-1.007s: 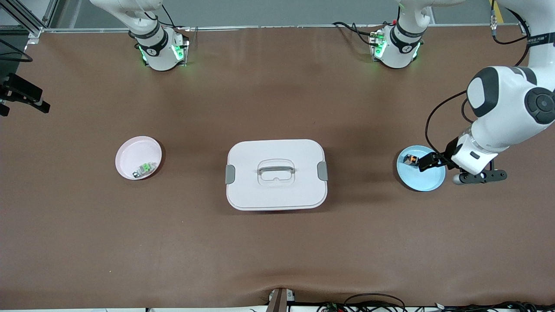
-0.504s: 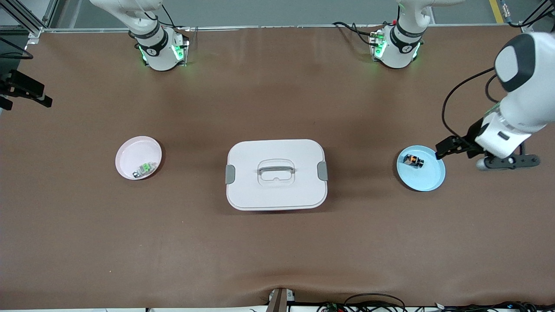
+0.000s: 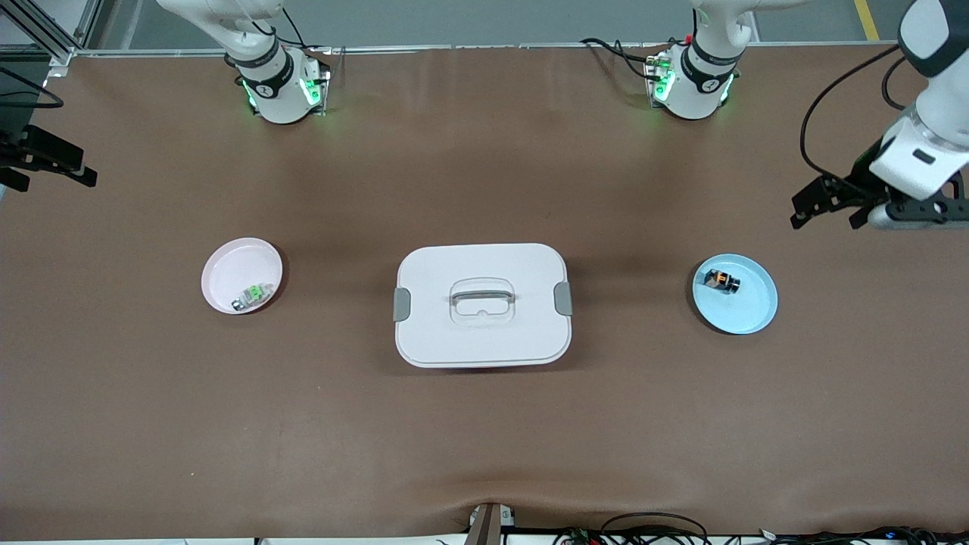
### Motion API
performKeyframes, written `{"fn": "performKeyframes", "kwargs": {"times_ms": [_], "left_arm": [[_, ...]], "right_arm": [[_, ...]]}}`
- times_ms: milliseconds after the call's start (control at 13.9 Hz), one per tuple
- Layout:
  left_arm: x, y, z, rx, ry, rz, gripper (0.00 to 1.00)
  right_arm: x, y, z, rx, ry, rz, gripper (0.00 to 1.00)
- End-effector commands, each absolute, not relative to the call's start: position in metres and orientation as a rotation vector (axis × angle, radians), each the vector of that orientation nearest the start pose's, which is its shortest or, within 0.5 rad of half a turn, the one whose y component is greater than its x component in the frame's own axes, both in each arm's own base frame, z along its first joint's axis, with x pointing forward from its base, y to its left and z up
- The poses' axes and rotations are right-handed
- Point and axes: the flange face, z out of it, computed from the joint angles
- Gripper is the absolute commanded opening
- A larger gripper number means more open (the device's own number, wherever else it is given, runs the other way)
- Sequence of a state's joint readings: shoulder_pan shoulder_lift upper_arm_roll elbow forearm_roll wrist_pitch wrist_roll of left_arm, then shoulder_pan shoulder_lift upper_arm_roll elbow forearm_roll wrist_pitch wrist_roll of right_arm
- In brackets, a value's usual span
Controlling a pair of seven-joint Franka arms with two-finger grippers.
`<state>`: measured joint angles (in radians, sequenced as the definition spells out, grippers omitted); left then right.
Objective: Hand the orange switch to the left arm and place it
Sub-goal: 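Open the left gripper and lift it away from the plate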
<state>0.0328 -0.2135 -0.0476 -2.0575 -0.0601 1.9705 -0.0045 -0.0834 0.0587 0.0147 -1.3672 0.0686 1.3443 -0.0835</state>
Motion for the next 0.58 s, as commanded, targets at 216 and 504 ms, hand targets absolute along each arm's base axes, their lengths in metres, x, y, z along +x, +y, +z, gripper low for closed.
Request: {"fn": "performKeyframes", "kwargs": {"times_ms": [216, 504], "left_arm": [[0.500, -0.030, 0.558, -3.154, 0.046, -0.294, 1.00], [0.543, -0.029, 0.579, -3.168, 0.045, -0.271, 1.00]], "right_arm": [[0.546, -0.031, 0.671, -3.068, -0.035, 0.086, 1.00], [0.547, -0.031, 0.672, -3.073, -0.036, 0.065, 1.00]]}}
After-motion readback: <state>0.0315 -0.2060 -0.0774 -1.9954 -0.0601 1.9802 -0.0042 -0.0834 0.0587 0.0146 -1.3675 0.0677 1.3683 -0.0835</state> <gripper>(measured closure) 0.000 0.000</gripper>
